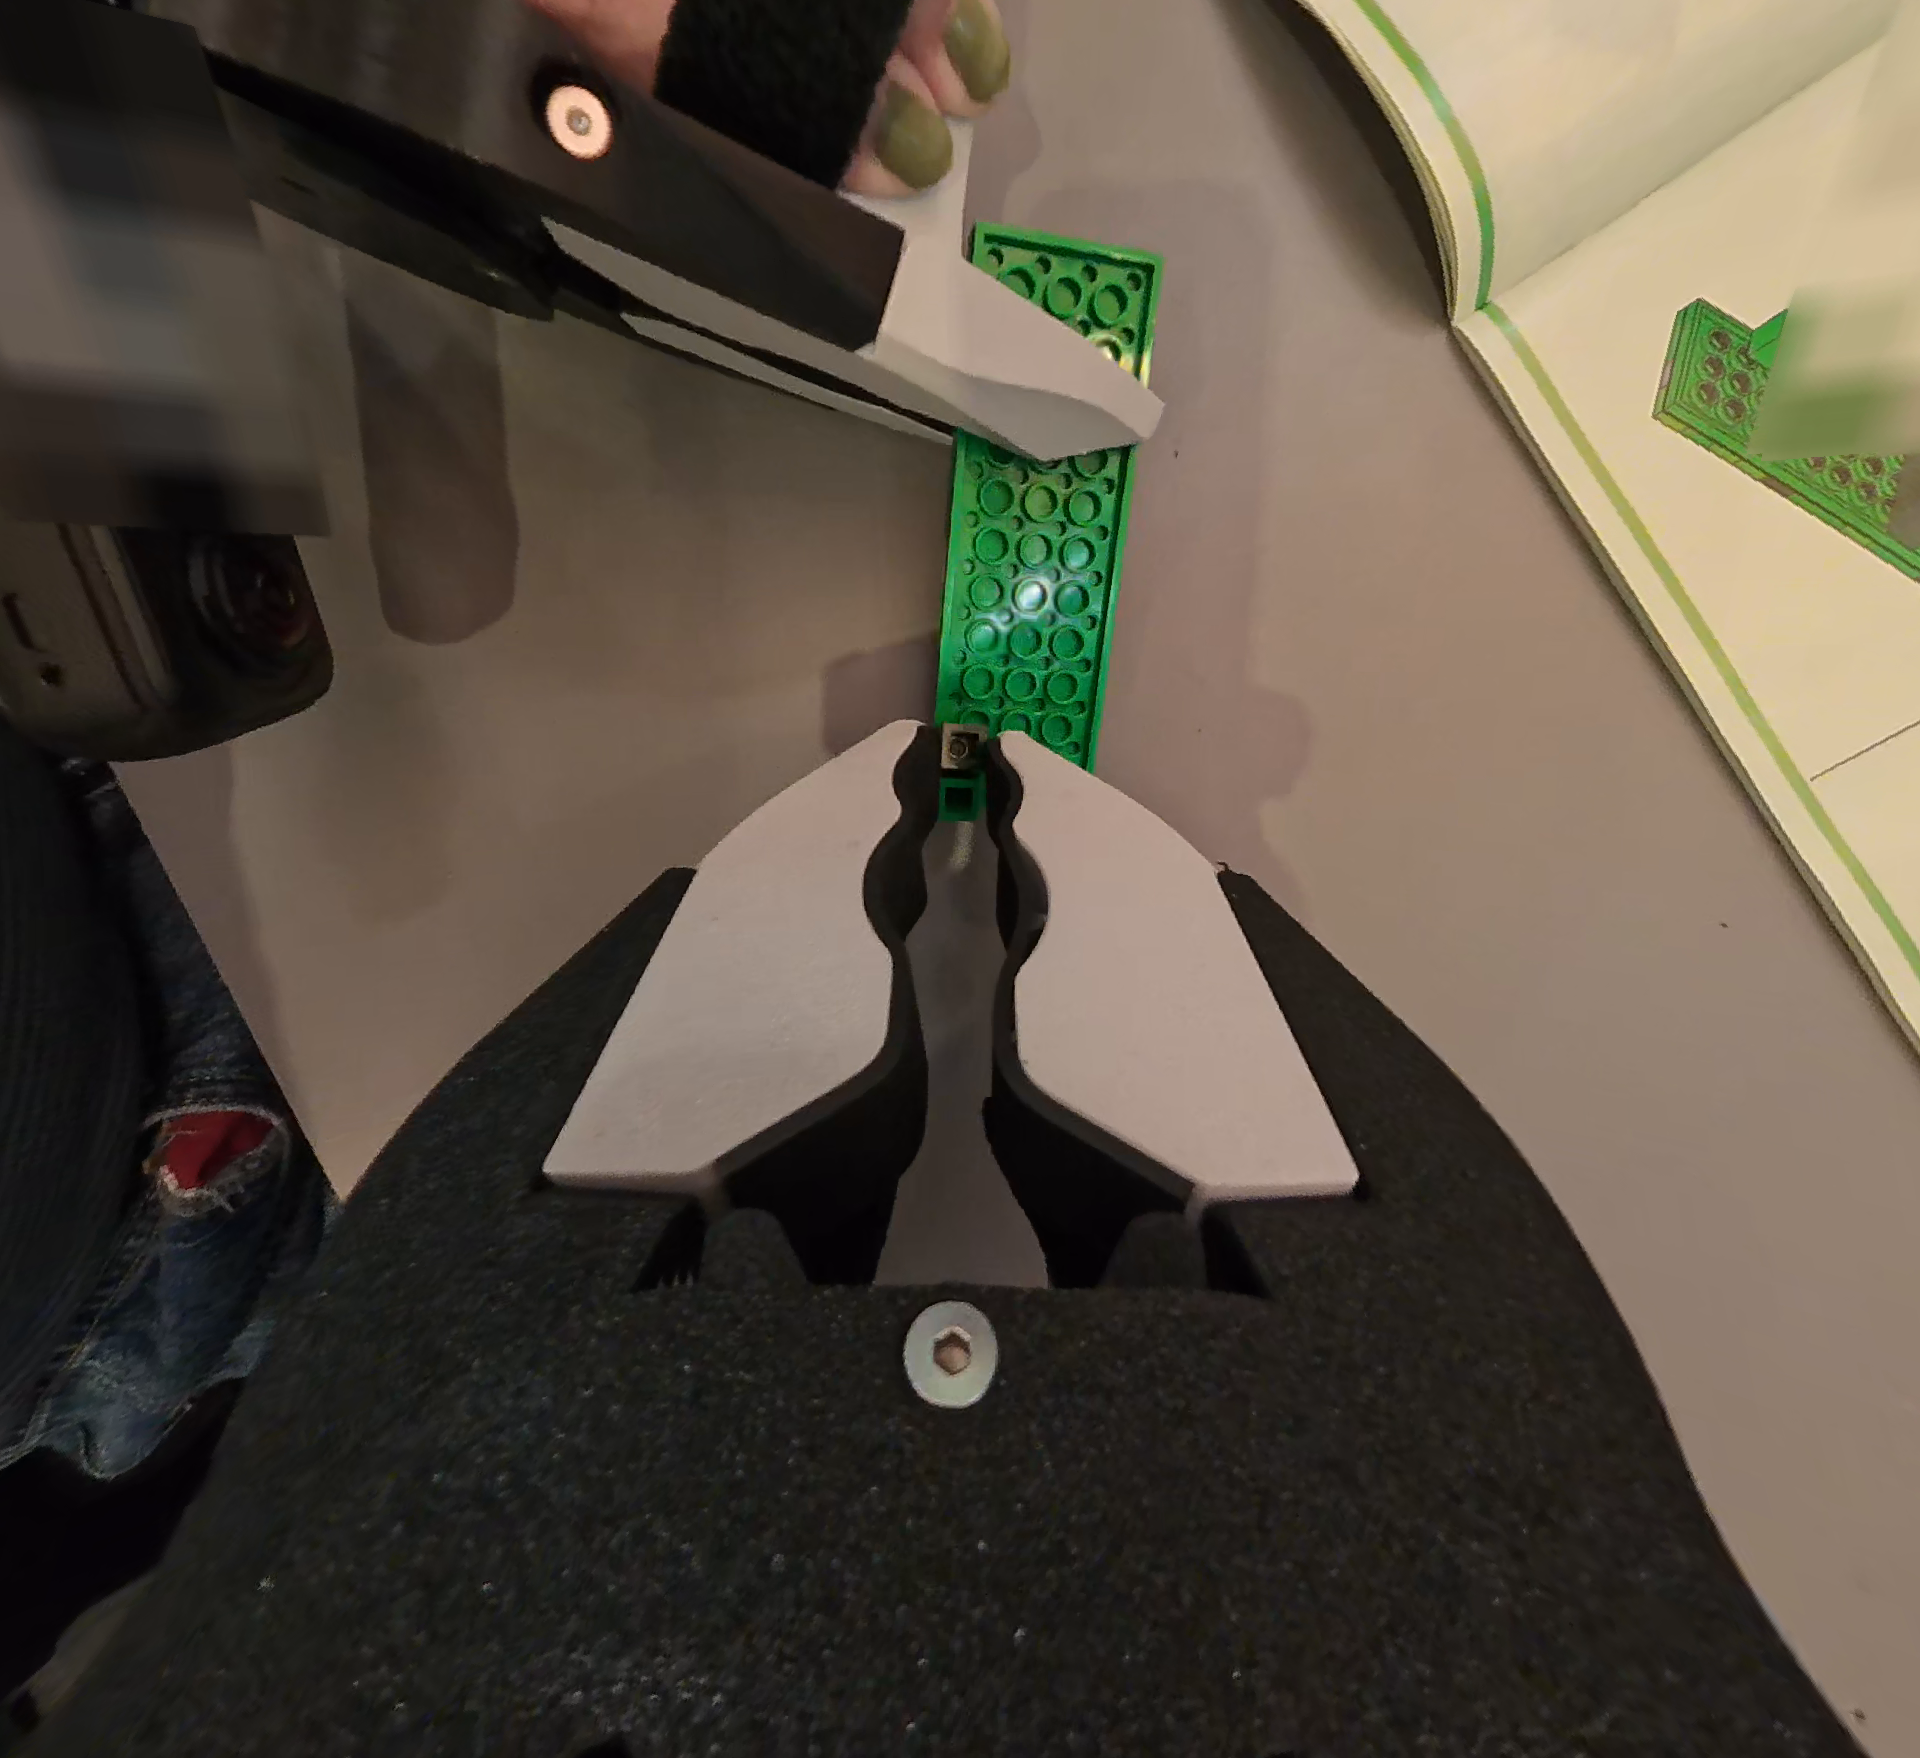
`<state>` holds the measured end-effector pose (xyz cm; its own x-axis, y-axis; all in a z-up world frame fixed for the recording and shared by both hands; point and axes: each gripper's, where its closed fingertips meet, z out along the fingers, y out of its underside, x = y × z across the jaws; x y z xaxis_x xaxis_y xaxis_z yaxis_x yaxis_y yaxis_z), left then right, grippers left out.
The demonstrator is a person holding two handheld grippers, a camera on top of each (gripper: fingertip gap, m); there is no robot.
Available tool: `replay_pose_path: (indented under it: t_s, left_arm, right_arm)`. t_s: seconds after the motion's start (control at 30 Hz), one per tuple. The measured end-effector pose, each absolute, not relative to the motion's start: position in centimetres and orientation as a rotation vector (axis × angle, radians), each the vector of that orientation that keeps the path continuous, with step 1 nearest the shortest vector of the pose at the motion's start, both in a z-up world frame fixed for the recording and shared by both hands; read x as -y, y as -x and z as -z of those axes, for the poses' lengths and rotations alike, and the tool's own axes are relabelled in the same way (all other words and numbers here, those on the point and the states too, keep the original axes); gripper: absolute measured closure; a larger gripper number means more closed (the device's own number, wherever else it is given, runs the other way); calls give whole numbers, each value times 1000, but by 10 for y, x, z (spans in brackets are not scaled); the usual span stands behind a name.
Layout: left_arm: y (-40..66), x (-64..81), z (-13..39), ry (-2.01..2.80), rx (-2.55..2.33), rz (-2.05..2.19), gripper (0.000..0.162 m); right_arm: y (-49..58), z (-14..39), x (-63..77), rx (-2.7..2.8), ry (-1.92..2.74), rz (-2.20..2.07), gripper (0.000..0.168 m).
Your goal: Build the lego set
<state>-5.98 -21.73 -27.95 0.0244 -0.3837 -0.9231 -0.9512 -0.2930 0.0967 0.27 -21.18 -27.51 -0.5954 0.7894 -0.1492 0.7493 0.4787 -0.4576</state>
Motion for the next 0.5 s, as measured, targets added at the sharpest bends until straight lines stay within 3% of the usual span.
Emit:
replay_pose_path:
  t_s: [0.5]
  left_arm:
    - [69, 214, 264, 1779, -1147, -1203, 156]
  right_arm:
    - [6, 257, 208, 2478, 1393, -911, 160]
